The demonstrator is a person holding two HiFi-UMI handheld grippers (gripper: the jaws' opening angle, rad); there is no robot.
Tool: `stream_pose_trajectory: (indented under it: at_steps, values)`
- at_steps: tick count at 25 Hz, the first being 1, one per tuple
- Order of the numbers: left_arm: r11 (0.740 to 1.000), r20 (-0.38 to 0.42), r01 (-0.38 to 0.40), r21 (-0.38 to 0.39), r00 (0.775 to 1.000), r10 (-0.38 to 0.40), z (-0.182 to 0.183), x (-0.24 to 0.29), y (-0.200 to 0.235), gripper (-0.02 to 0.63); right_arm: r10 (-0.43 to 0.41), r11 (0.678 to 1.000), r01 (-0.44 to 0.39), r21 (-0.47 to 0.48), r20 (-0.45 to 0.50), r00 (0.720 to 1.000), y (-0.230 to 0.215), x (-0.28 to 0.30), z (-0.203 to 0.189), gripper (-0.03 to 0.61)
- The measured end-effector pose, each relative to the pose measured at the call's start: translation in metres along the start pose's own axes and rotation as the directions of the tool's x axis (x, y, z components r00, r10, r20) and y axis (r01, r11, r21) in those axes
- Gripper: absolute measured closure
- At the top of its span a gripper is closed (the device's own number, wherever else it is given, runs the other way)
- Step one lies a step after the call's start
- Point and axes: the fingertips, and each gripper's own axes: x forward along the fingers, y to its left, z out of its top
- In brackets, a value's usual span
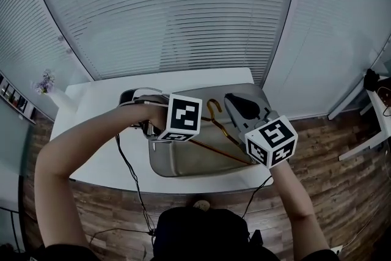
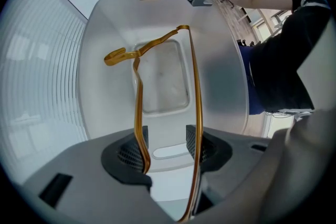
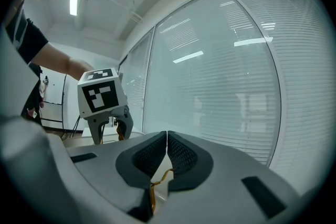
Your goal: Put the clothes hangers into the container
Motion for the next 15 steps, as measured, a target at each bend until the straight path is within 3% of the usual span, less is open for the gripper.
stream_pose_trajectory:
  at_steps: [15]
  values:
    - [1.0, -0.009, -0.004, 0.014, 1.0, 0.004, 0.005, 0.033, 0.004, 0.379, 0.03, 0.999, -0.029, 0.037, -0.03, 0.999, -0.002, 0.005, -0.017, 0.549]
